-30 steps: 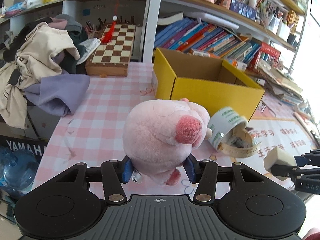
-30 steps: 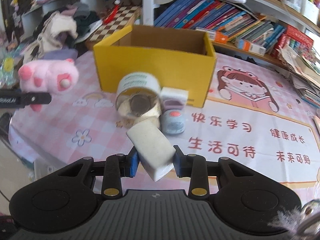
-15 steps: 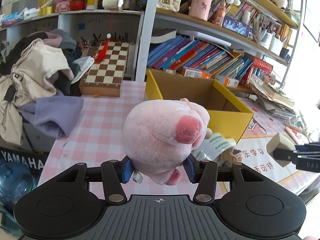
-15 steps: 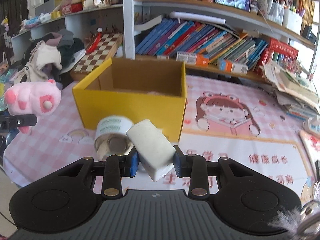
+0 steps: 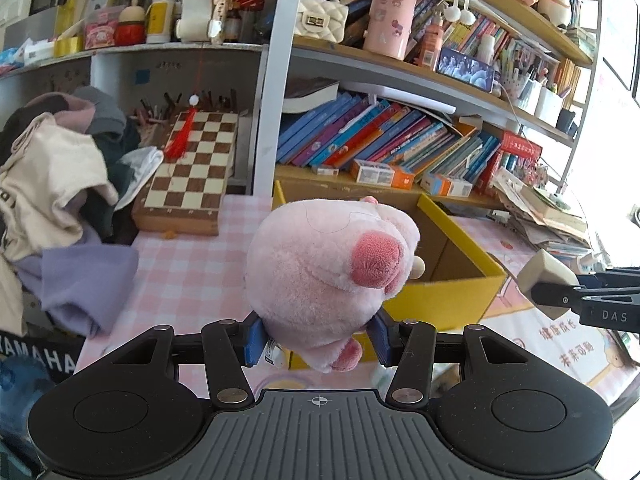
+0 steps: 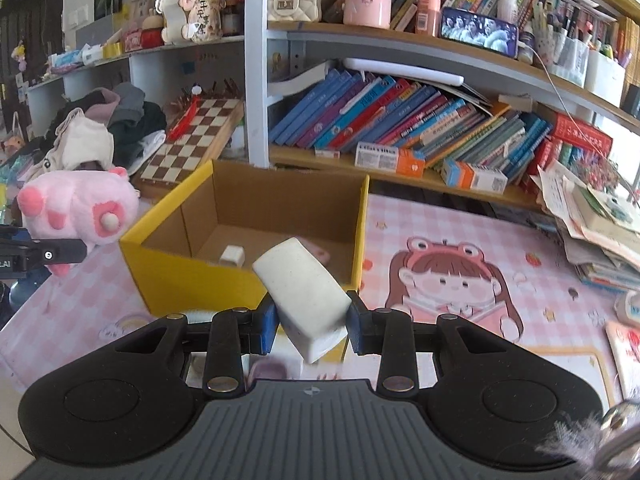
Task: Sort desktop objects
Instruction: 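Lift the plush with the left tool while the right tool carries the block toward the yellow box, then lower the plush into the yellow box and open the left tool while the right tool releases the block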
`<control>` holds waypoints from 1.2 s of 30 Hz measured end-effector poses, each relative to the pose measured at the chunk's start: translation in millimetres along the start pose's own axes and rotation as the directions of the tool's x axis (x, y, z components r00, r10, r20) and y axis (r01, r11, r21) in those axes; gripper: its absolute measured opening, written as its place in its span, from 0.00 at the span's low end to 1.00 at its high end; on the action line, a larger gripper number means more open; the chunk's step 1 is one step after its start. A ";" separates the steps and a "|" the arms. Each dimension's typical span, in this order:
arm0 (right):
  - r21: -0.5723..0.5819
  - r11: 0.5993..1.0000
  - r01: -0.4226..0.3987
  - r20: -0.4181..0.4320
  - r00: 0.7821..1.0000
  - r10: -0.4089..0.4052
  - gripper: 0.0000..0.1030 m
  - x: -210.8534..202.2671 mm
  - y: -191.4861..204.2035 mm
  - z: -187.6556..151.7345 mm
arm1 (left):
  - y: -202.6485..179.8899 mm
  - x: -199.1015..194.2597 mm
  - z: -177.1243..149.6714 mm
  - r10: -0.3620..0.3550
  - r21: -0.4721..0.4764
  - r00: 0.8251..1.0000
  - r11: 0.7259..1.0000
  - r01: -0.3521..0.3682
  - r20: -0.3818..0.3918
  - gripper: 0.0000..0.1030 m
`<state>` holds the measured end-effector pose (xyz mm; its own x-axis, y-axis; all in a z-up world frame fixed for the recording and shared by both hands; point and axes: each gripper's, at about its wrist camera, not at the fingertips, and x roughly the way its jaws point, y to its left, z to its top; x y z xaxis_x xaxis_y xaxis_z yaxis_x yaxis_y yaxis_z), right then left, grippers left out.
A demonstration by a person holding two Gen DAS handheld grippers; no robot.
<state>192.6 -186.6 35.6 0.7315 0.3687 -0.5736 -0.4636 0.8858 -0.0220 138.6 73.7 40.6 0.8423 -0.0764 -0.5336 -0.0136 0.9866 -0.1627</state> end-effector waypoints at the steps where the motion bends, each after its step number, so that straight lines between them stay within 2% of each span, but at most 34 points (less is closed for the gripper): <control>1: -0.003 1.000 -0.004 0.004 1.000 0.004 0.31 3.2 -2.3 3.7 | -1.8 4.0 3.4 0.001 0.002 1.000 1.000 -0.001 0.002 0.48; 13: -0.058 0.994 -0.093 0.036 0.995 0.095 0.31 47.2 -22.1 46.0 | -23.9 44.3 35.6 0.028 0.002 0.999 1.000 -0.028 0.018 0.48; 21: -0.116 0.976 -0.187 0.007 0.982 0.189 0.31 83.8 -24.0 63.2 | -35.8 71.3 48.8 0.062 0.005 0.998 0.998 -0.062 0.000 0.48; 29: -0.228 0.935 -0.272 -0.093 0.962 0.257 0.31 130.9 -16.6 72.9 | -39.3 106.8 61.0 0.106 0.012 0.993 0.994 -0.106 -0.042 0.48; 36: -0.280 0.896 -0.345 -0.200 0.934 0.297 0.31 168.1 -10.5 68.1 | -41.1 138.9 61.3 0.130 0.032 0.986 0.991 -0.128 -0.106 0.48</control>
<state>354.4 -114.7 -4.8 0.4455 0.5506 -0.7059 -0.8074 0.5877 -0.0512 289.2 31.4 24.1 0.7711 0.0380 -0.6356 -0.1036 0.9924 -0.0664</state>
